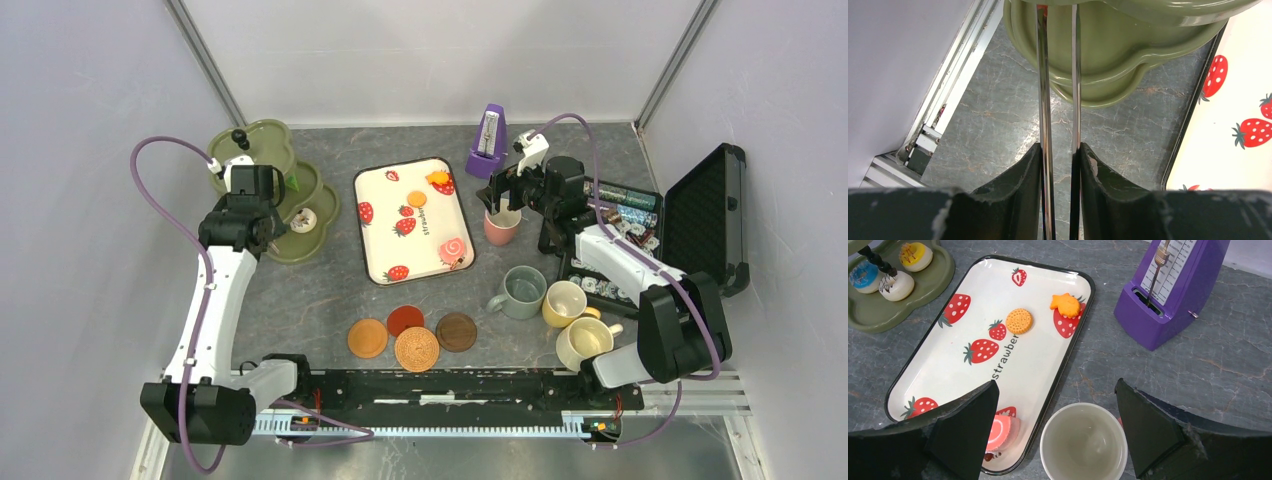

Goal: Serve the afternoon tea

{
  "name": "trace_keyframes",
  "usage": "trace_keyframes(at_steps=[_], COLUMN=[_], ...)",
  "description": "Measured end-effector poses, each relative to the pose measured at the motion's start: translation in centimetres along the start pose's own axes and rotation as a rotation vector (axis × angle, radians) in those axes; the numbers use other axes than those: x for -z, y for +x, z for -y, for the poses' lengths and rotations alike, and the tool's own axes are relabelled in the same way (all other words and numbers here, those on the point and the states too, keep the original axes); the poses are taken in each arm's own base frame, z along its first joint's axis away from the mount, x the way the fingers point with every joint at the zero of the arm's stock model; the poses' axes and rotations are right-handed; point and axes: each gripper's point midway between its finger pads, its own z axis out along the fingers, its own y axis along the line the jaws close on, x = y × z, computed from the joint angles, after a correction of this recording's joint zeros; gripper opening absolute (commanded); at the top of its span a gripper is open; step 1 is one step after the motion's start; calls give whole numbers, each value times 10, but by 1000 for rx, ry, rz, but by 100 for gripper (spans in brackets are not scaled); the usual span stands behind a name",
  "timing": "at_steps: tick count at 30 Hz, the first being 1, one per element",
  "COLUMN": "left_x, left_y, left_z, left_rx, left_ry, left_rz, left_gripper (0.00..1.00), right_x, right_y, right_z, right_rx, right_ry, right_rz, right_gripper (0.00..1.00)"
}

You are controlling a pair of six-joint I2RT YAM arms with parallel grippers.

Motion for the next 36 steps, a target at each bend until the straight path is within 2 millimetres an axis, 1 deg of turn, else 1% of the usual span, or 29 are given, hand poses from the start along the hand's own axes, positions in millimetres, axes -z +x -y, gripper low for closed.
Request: trace_keyframes(at_steps=[3, 6, 11, 14, 19, 23, 27, 32, 36], left_x=[-1, -1, 0, 2, 6, 14, 27, 41, 50], left_y=[0, 1, 0, -1, 2, 4, 5, 12, 25], left_z=[0, -1, -1, -2, 3, 4, 6, 11, 15], left_rx=[-1, 0, 2, 5, 7, 13, 25, 30, 30], left_ry=[1, -1, 2, 6, 42, 76, 130, 204, 268], left_rz=[0, -2, 4, 7, -1, 0, 11, 4, -13], left_gripper=[41, 47, 47, 45, 45, 45, 45, 45, 45], right_x=[0, 0, 0, 0, 0, 0, -1, -2, -4], right_y=[0, -1, -2, -2, -3, -4, -9, -22, -22], right_z=[-2, -4, -7, -7, -8, -9, -14, -27, -38], right_rx=[-6, -13, -22, -22, -21, -26, -42, -70, -77], right_ry=[-8, -22, -32, -36, -41, -46, -68, -121, -156], right_rz=[0, 3, 6, 8, 11, 16, 33, 77, 80], right_gripper=[95, 95, 95, 95, 95, 96, 96, 98, 98])
